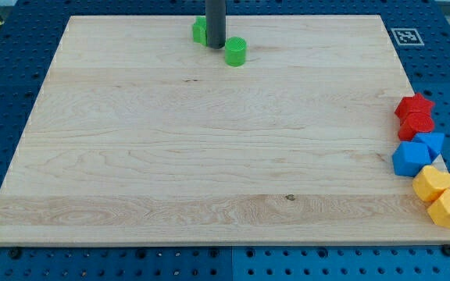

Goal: Slide the green circle to the red star

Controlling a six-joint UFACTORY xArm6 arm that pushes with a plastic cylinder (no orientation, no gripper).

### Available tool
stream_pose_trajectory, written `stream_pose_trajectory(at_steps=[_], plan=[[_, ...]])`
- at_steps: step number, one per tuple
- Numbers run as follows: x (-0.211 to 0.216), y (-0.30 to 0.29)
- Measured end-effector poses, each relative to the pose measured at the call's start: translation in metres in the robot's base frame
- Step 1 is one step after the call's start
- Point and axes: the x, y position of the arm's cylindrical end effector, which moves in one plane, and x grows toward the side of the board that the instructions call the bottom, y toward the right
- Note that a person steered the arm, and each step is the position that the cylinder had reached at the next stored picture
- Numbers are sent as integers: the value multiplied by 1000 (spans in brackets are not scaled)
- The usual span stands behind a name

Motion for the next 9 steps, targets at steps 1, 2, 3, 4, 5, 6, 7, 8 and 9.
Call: stream_pose_trajectory(at_steps=[1, 2, 3, 4, 5, 6, 7, 8, 9], plan=[[10, 29], [30, 64], [51, 77], [52, 43], [54, 25], [67, 45], [78, 81], [79, 121], [79, 157]])
